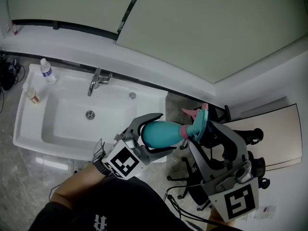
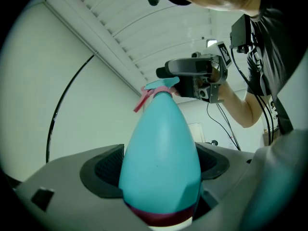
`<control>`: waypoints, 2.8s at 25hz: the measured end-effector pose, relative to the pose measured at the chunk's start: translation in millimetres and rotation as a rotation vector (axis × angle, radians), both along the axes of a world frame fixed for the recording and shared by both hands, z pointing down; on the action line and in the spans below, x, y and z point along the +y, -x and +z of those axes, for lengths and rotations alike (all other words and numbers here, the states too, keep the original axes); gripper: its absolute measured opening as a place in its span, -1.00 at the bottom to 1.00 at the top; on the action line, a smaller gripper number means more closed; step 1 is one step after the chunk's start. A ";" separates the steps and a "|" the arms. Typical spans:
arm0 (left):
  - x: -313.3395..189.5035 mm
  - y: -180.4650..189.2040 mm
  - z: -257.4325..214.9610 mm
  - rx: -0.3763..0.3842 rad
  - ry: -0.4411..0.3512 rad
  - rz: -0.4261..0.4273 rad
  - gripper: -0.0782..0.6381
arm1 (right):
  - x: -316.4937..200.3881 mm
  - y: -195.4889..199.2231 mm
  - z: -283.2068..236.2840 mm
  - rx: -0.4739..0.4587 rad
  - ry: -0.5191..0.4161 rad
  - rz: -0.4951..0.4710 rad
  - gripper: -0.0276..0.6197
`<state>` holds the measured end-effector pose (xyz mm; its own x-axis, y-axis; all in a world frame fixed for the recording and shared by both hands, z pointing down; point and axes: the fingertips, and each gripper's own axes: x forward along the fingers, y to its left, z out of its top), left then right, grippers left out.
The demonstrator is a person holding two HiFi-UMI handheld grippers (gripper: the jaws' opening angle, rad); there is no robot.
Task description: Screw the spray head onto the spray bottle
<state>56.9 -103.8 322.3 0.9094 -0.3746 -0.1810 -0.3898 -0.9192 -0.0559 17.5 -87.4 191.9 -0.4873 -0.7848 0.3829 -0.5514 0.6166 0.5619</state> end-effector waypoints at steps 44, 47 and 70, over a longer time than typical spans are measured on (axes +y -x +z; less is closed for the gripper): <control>80.5 -0.9 -29.8 0.082 0.107 0.613 0.42 | 61.8 12.8 7.5 -0.427 0.529 -1.046 -0.49; 67.3 1.8 -25.0 0.046 0.099 0.531 0.42 | 50.2 16.9 10.8 -0.412 0.527 -0.945 -0.49; -19.4 4.7 13.0 -0.096 0.082 -0.128 0.42 | -37.1 -12.7 60.5 -0.487 0.537 0.020 -0.49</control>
<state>52.2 -123.2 335.3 0.8647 -0.4987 -0.0598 -0.5007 -0.8653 -0.0252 30.2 -124.5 252.4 -0.6884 -0.5597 0.4614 -0.6759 0.7258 -0.1280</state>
